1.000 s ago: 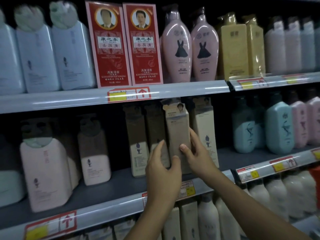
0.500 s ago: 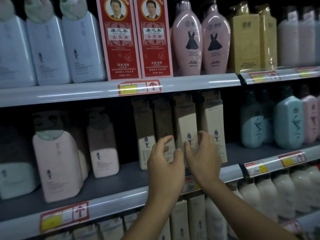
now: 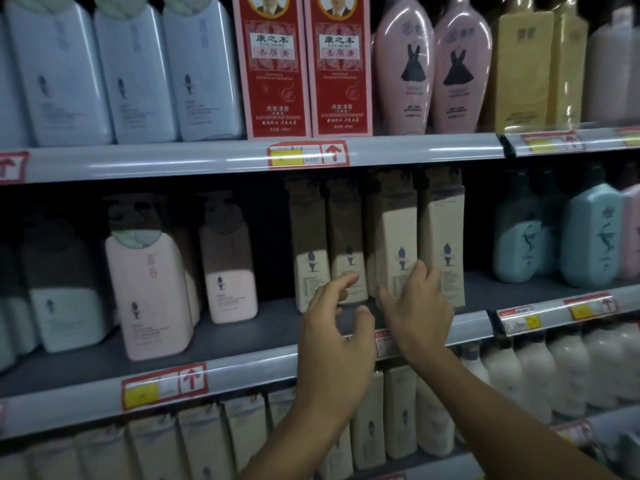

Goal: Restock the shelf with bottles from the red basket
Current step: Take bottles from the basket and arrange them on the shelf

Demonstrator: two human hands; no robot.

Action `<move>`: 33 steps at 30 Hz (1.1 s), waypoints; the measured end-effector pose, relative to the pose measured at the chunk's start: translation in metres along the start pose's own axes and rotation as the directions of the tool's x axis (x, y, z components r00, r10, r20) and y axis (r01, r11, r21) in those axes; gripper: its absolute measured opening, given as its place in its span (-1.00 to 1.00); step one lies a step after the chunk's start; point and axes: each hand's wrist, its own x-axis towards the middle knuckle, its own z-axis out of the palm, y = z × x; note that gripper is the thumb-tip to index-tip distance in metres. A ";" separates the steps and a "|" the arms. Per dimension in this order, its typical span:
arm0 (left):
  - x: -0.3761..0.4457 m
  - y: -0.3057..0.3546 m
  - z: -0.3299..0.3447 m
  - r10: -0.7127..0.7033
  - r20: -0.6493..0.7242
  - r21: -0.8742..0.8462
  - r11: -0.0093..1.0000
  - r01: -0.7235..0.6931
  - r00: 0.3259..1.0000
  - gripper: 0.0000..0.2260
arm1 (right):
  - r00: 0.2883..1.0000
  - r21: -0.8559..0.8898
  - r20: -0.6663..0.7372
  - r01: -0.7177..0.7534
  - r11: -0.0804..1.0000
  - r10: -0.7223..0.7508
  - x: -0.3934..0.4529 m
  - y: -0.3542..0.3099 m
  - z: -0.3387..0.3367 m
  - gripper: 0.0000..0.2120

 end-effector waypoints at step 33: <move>-0.324 -0.221 -0.365 -0.644 -0.122 0.520 0.607 0.601 0.755 -0.63 | -0.046 0.560 0.776 0.509 0.654 -0.629 -0.488 -0.065 -0.001 -0.59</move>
